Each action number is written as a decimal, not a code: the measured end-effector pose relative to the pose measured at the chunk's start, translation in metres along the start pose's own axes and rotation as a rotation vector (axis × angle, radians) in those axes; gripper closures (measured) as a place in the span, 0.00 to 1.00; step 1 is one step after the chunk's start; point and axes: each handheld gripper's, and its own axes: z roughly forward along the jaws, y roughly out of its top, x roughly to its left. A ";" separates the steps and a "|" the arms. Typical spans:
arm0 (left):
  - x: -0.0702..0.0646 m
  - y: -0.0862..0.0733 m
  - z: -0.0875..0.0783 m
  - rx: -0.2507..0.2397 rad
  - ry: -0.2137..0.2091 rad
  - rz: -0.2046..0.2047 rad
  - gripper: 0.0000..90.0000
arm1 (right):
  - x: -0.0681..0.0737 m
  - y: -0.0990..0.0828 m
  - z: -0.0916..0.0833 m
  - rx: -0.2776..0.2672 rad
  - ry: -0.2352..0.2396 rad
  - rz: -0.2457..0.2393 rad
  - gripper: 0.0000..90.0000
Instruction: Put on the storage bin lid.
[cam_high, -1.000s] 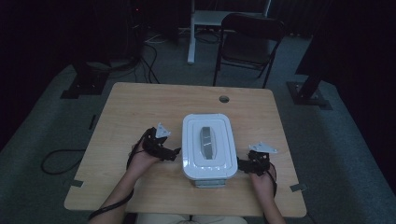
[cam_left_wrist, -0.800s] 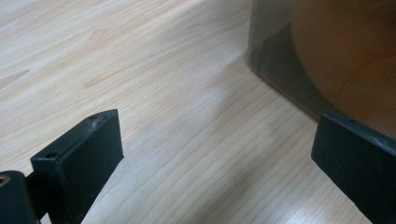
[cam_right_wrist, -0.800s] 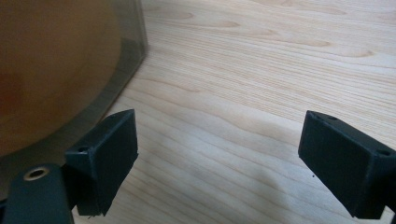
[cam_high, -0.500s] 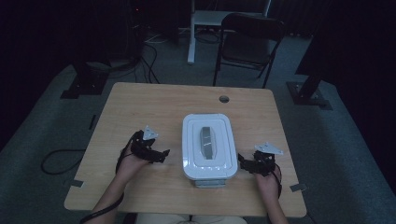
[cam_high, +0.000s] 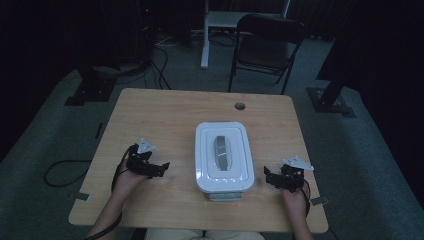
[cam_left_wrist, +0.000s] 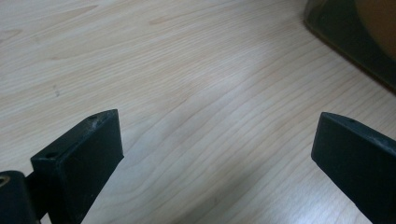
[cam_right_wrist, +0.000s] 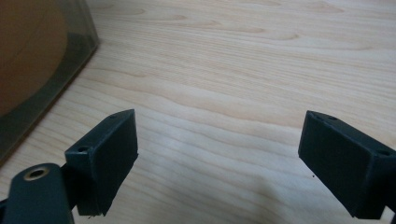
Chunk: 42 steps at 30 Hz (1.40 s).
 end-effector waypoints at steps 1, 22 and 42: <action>0.001 -0.001 -0.001 -0.001 0.003 -0.004 0.03 | -0.002 -0.001 -0.001 0.003 -0.003 0.003 0.13; 0.038 -0.047 -0.038 -0.001 0.093 -0.110 0.03 | -0.028 -0.022 -0.023 0.030 -0.099 0.060 0.13; 0.046 -0.081 -0.041 0.062 0.166 -0.195 0.03 | -0.035 -0.027 -0.015 0.132 -0.155 0.114 0.13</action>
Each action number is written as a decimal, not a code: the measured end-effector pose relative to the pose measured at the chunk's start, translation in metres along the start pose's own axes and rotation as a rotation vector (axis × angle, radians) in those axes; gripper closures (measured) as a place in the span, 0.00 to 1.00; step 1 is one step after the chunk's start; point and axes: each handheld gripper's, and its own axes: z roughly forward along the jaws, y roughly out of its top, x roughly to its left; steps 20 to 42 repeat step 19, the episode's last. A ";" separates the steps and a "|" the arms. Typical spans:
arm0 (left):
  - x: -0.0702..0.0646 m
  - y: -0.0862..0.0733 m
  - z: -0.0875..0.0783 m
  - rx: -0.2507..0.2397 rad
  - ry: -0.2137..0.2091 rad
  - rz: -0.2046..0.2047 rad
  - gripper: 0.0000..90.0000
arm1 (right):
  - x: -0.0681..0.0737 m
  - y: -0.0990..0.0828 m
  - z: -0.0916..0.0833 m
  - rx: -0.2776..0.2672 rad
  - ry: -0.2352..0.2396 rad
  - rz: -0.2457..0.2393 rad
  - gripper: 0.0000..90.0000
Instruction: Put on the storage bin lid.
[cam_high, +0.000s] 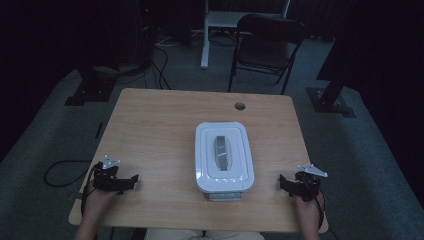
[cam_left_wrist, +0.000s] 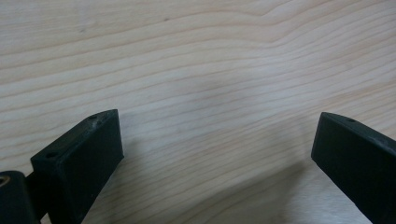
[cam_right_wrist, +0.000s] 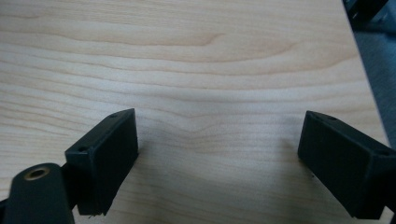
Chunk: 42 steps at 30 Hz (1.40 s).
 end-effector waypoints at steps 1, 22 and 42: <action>0.001 -0.001 0.000 0.000 0.004 -0.004 0.03 | 0.000 0.000 0.000 0.000 -0.003 0.001 0.13; -0.001 -0.004 0.002 -0.019 0.076 -0.045 0.03 | 0.001 0.001 0.001 0.000 -0.015 0.013 0.13; -0.001 -0.004 0.002 -0.019 0.076 -0.045 0.03 | 0.001 0.001 0.001 0.000 -0.015 0.013 0.13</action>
